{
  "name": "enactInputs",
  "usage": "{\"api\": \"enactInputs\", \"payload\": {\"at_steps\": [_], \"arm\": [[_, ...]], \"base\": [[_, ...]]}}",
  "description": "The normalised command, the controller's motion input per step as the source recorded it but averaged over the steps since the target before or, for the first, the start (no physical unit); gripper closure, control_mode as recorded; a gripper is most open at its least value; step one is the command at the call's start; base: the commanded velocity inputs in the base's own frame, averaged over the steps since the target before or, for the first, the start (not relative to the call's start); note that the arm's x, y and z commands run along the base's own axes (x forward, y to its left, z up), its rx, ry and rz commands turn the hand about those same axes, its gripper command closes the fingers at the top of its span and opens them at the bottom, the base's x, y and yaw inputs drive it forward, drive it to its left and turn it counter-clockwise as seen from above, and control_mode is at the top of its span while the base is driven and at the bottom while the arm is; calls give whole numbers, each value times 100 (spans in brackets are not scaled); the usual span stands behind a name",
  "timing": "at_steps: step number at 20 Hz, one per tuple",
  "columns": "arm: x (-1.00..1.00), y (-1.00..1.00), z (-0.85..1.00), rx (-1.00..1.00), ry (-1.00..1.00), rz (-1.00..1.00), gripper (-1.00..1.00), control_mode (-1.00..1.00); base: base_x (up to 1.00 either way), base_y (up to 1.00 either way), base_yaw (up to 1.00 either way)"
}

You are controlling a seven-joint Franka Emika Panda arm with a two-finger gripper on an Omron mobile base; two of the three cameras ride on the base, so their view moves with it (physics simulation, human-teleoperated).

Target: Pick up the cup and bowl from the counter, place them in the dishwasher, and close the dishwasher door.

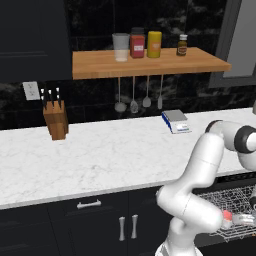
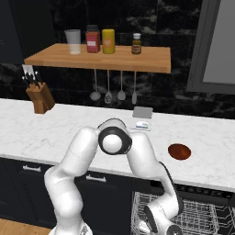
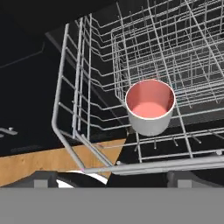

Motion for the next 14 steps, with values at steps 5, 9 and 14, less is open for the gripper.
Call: {"api": "enactInputs", "payload": {"at_steps": [5,9,14], "arm": [[-58,0,98,0,-3,-3,-100,-100],[-14,9,100,-1,0,0,-100,-100],[-4,45,100,-9,-5,0,-100,-100]], "base": [[0,0,0],[0,0,0],[0,0,0]]}}
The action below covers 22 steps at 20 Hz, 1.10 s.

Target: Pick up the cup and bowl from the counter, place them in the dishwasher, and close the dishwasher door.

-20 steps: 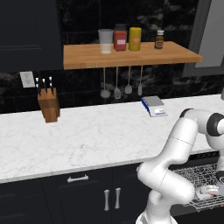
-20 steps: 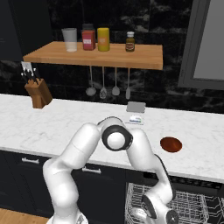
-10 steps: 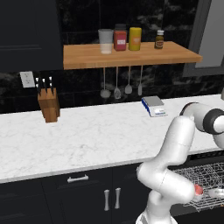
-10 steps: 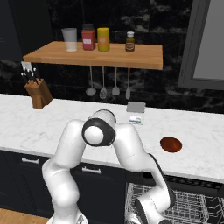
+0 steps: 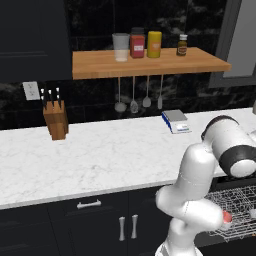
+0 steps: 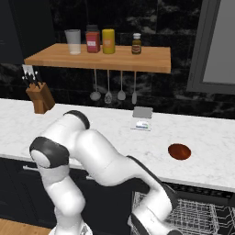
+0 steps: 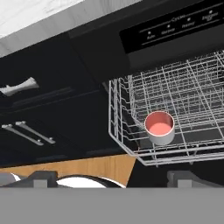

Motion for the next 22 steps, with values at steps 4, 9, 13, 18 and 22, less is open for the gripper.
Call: {"api": "enactInputs", "payload": {"at_steps": [4,9,13,18,22], "arm": [[-5,56,98,-13,-5,0,-100,-100],[0,70,96,-17,-4,0,-100,-100],[5,76,96,-19,6,-5,-100,-100],[13,86,72,-21,12,-9,-100,-100],[15,67,49,-16,15,-6,-100,-100]], "base": [[0,0,0],[0,0,0],[0,0,0],[0,0,0],[0,0,0]]}}
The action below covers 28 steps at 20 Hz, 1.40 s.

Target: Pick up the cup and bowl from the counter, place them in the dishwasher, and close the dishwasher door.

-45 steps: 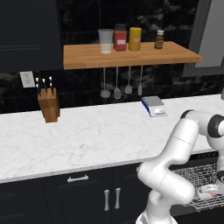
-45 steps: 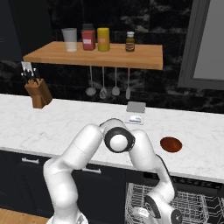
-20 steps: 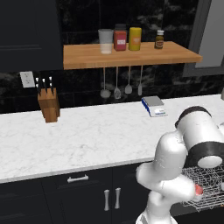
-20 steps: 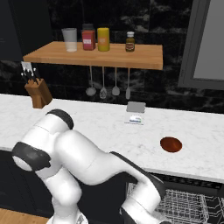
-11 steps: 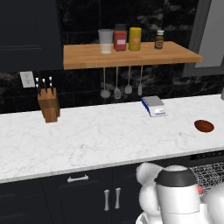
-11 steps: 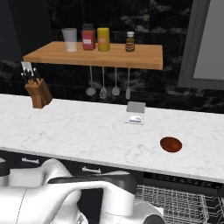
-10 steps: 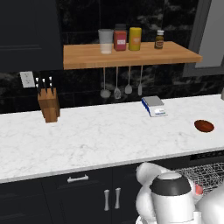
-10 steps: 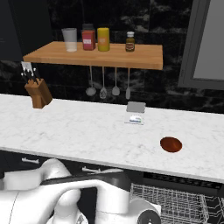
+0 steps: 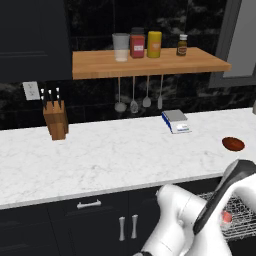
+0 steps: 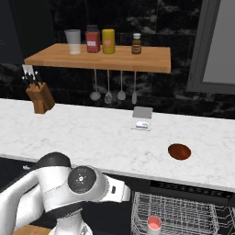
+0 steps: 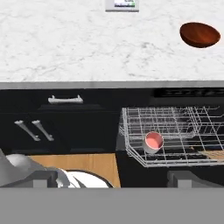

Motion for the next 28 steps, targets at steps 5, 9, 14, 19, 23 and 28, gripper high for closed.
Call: {"api": "enactInputs", "payload": {"at_steps": [5,9,14,19,23,28], "arm": [[39,27,29,-8,18,0,-100,-100],[51,4,17,-5,22,0,-100,-100],[41,3,9,-1,14,0,-100,-100],[51,4,-12,-1,0,0,-100,-100],[68,0,-9,-1,7,0,-100,-100],[52,0,0,-4,6,-11,-100,-100]], "base": [[0,0,0],[0,0,0],[0,0,0],[0,0,0],[0,0,0],[0,0,0]]}}
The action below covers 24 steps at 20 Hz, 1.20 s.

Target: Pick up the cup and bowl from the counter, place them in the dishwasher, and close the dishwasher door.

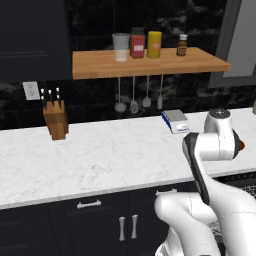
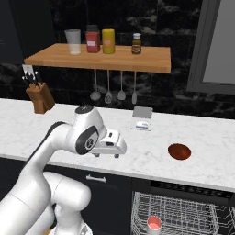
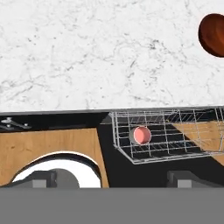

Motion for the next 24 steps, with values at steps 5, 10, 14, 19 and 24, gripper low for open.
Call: {"api": "enactInputs", "payload": {"at_steps": [5,10,14,19,24], "arm": [[41,-5,-9,-13,6,-29,-100,-100],[35,-40,-12,-7,2,-31,-100,-100],[18,-85,0,9,0,-3,-100,-100],[28,-25,-1,12,0,3,-100,-100],[41,0,-4,0,1,3,-100,-100]], "base": [[0,0,0],[0,0,0],[0,0,0],[0,0,0],[0,0,0]]}}
